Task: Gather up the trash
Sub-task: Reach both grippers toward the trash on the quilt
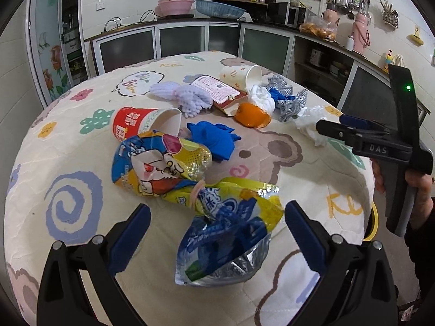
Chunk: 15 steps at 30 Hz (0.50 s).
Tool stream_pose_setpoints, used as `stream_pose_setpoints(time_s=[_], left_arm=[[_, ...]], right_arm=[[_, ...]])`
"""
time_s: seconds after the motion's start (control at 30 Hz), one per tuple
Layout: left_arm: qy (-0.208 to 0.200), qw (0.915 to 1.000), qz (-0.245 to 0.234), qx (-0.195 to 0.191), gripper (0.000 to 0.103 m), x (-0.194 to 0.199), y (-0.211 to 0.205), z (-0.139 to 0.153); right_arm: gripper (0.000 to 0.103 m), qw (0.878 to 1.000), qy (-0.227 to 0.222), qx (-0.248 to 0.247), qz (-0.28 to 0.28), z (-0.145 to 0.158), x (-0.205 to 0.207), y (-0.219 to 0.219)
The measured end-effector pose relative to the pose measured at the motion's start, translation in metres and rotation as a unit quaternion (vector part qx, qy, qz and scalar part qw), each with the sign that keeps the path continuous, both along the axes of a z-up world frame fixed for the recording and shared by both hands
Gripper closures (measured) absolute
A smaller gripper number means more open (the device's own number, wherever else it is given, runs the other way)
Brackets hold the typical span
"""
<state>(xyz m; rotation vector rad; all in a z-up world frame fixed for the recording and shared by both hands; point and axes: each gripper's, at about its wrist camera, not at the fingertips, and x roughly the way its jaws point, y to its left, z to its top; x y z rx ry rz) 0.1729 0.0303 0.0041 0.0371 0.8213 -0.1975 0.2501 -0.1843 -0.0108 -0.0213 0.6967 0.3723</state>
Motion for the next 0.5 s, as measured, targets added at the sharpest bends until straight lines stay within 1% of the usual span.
stream_pose_setpoints(time_s=[0.17, 0.23, 0.27, 0.33, 0.37, 0.43, 0.5], left_arm=[[0.008, 1.0, -0.006, -0.002, 0.008, 0.009, -0.003, -0.002], [0.02, 0.9997, 0.005, 0.015, 0.008, 0.009, -0.003, -0.001], [0.018, 0.9997, 0.005, 0.017, 0.008, 0.006, -0.001, 0.002], [-0.002, 0.9993, 0.01, 0.036, 0.008, -0.005, 0.003, 0.009], [-0.01, 0.9983, 0.015, 0.056, 0.008, -0.008, 0.003, 0.011], [-0.009, 0.9968, 0.015, 0.078, 0.008, -0.007, 0.0, 0.008], [0.002, 0.9971, 0.02, 0.073, 0.008, -0.003, 0.001, 0.006]], right_arm=[[0.008, 1.0, 0.016, 0.015, 0.002, -0.007, 0.008, -0.001], [0.008, 1.0, 0.016, 0.015, 0.001, -0.008, 0.009, -0.001], [0.008, 1.0, 0.016, 0.016, 0.001, -0.008, 0.008, -0.001], [0.008, 1.0, 0.015, 0.019, 0.006, -0.007, 0.005, -0.002], [0.008, 1.0, 0.014, 0.019, 0.008, -0.007, 0.005, -0.002], [0.008, 1.0, 0.015, 0.021, 0.011, -0.007, 0.006, -0.001], [0.008, 0.999, 0.019, 0.024, 0.011, -0.008, 0.007, -0.001]])
